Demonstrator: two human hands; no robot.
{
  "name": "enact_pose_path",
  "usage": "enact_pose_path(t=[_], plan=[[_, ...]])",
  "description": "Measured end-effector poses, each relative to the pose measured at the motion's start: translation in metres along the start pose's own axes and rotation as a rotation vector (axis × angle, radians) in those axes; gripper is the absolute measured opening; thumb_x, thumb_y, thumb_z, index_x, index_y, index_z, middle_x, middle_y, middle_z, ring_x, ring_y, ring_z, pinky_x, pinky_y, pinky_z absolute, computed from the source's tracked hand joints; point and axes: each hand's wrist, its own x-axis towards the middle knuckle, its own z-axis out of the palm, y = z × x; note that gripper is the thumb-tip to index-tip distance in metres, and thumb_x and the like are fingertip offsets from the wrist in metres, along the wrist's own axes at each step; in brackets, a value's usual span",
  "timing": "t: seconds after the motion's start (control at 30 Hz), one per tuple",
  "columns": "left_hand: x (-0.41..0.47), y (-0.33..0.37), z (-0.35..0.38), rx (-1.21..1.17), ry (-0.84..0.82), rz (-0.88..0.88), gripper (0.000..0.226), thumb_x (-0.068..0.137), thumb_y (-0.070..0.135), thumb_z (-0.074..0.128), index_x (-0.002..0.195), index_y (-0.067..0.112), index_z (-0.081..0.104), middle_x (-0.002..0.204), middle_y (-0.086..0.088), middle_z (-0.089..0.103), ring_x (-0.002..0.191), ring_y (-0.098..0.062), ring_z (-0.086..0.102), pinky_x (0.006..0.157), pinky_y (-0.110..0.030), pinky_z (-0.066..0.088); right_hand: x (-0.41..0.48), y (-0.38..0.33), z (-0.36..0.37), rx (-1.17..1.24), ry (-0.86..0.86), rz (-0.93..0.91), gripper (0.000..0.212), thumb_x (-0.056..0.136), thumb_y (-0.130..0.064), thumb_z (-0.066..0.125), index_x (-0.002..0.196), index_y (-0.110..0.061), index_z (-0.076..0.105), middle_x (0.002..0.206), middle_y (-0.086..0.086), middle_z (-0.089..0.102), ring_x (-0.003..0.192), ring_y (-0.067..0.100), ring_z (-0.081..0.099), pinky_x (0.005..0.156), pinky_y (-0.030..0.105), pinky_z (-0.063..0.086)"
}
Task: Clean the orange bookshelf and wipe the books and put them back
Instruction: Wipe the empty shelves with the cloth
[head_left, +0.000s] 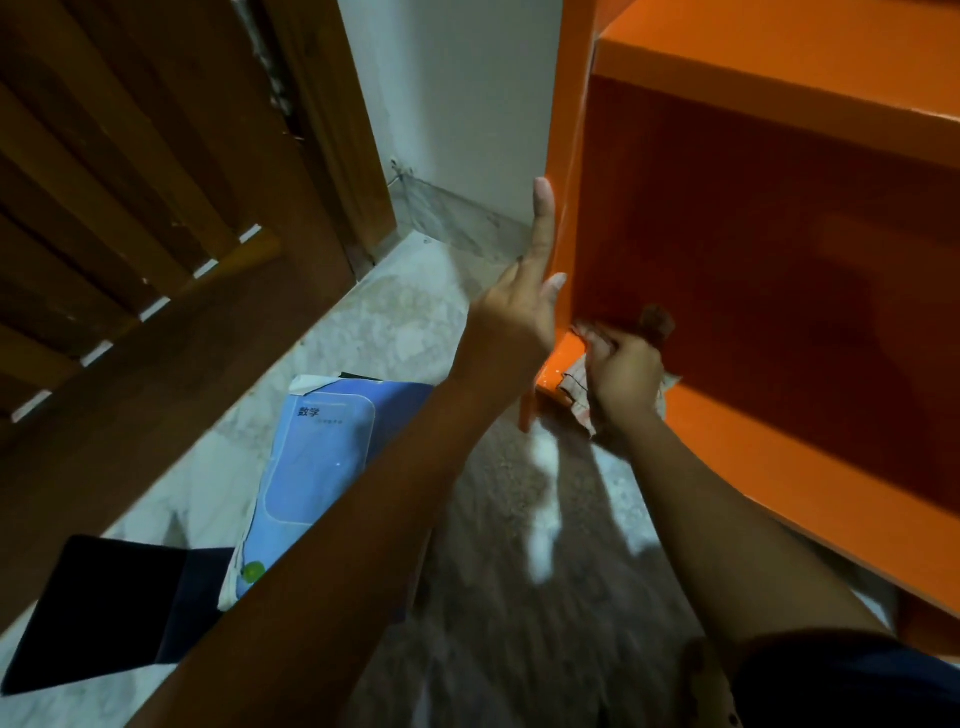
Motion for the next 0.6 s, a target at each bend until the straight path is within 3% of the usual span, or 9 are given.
enact_pose_path(t=[0.1, 0.2, 0.3, 0.37, 0.47, 0.6], plan=[[0.002, -0.004, 0.0, 0.011, -0.017, 0.001, 0.056, 0.093, 0.021, 0.04, 0.139, 0.018, 0.009, 0.072, -0.012, 0.06, 0.058, -0.023, 0.056, 0.062, -0.023, 0.043, 0.002, 0.001, 0.005, 0.064, -0.037, -0.034, 0.026, 0.09, -0.034, 0.058, 0.108, -0.022, 0.072, 0.097, 0.01, 0.074, 0.088, 0.027, 0.068, 0.076, 0.034, 0.052], [0.003, -0.008, 0.0, 0.022, -0.031, 0.034, 0.055, 0.093, 0.02, 0.044, 0.14, 0.011, 0.017, 0.07, -0.015, 0.06, 0.055, -0.027, 0.056, 0.056, -0.031, 0.046, -0.012, 0.005, 0.004, 0.126, -0.034, -0.191, 0.024, 0.091, -0.031, 0.058, 0.104, -0.017, 0.074, 0.095, 0.004, 0.074, 0.084, 0.018, 0.067, 0.078, 0.031, 0.051], [0.003, -0.008, -0.004, -0.008, -0.094, -0.048, 0.051, 0.095, 0.015, 0.046, 0.141, 0.0, 0.032, 0.073, -0.015, 0.058, 0.06, -0.031, 0.055, 0.06, -0.035, 0.051, -0.022, 0.011, 0.009, -0.015, -0.015, -0.386, 0.019, 0.088, -0.015, 0.058, 0.098, -0.012, 0.075, 0.097, 0.007, 0.071, 0.09, 0.028, 0.061, 0.078, 0.022, 0.031], [0.003, -0.005, -0.006, -0.03, -0.097, -0.027, 0.058, 0.097, 0.022, 0.041, 0.147, 0.014, 0.013, 0.065, -0.002, 0.044, 0.053, -0.025, 0.049, 0.055, -0.033, 0.046, -0.03, 0.014, 0.009, -0.065, -0.024, -0.417, 0.021, 0.086, -0.012, 0.058, 0.099, -0.013, 0.074, 0.097, 0.007, 0.07, 0.089, 0.033, 0.057, 0.077, 0.017, 0.023], [0.003, -0.004, -0.008, -0.06, -0.167, -0.063, 0.067, 0.099, 0.023, 0.039, 0.144, 0.032, -0.011, 0.062, 0.008, 0.033, 0.05, -0.014, 0.04, 0.055, -0.029, 0.04, -0.044, 0.017, 0.003, -0.069, -0.111, -0.467, 0.024, 0.086, -0.009, 0.056, 0.1, -0.013, 0.073, 0.099, 0.008, 0.07, 0.092, 0.035, 0.056, 0.081, 0.017, 0.023], [-0.001, 0.0, -0.01, -0.17, -0.177, -0.063, 0.073, 0.101, 0.02, 0.035, 0.134, 0.059, -0.017, 0.06, 0.01, 0.031, 0.05, -0.009, 0.035, 0.055, -0.023, 0.033, -0.057, 0.015, -0.014, 0.041, -0.252, -0.541, 0.024, 0.089, -0.009, 0.055, 0.099, -0.02, 0.073, 0.092, 0.002, 0.07, 0.089, 0.021, 0.058, 0.079, 0.021, 0.028]])
